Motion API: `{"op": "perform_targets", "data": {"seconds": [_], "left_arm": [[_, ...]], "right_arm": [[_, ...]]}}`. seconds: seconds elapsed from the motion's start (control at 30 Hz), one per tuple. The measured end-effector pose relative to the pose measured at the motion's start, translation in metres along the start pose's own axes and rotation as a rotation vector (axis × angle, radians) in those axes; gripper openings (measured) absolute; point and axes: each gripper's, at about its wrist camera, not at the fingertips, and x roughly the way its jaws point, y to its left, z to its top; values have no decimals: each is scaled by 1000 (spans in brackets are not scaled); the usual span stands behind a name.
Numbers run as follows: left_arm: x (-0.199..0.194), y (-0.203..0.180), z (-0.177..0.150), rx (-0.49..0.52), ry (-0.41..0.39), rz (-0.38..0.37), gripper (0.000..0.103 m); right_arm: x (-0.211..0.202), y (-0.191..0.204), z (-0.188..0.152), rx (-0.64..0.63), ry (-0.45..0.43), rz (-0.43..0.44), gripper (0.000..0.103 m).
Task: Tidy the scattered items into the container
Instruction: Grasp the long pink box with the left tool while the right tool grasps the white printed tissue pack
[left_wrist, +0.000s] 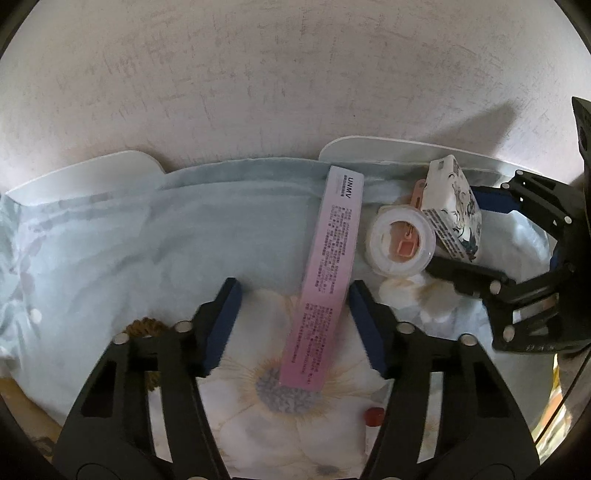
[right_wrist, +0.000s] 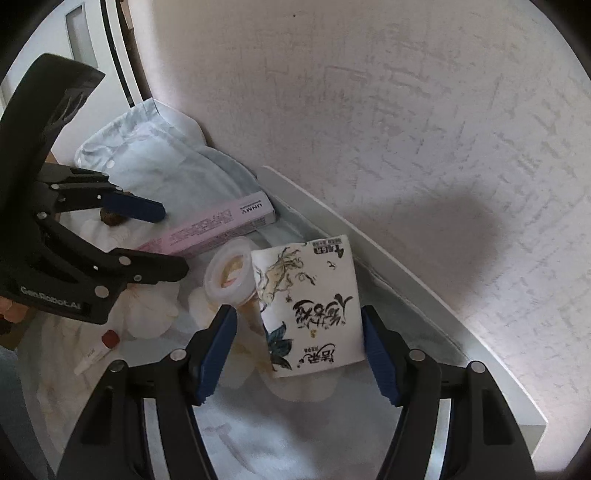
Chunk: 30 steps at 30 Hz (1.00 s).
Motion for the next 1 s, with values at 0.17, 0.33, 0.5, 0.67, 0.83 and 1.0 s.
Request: {"op": "perform_targets", "data": {"seconds": [0.17,0.33,0.5,0.67,0.83,1.0], "left_arm": [[-2,3,-2,12,6,-2,30],[-9,3,1,12,5,-17,28],[-30,-5,5,38,-34,-40,23],[-64,-9,5,49,-80,-79,22],[-109,-17,5,91,-142,-107,22],[-151,-4,-5,104,-194,-138,22]], "right_arm": [[2,1,4,19,-8,11,43],[-2,2,5,37,-24,-6,43],[-22,5,6,70,-61,-13,43],[-49,11,7,117,-97,-25,43],[-84,29,11,156,-135,-38,43],[-118,64,18,145,-159,-48,43]]}}
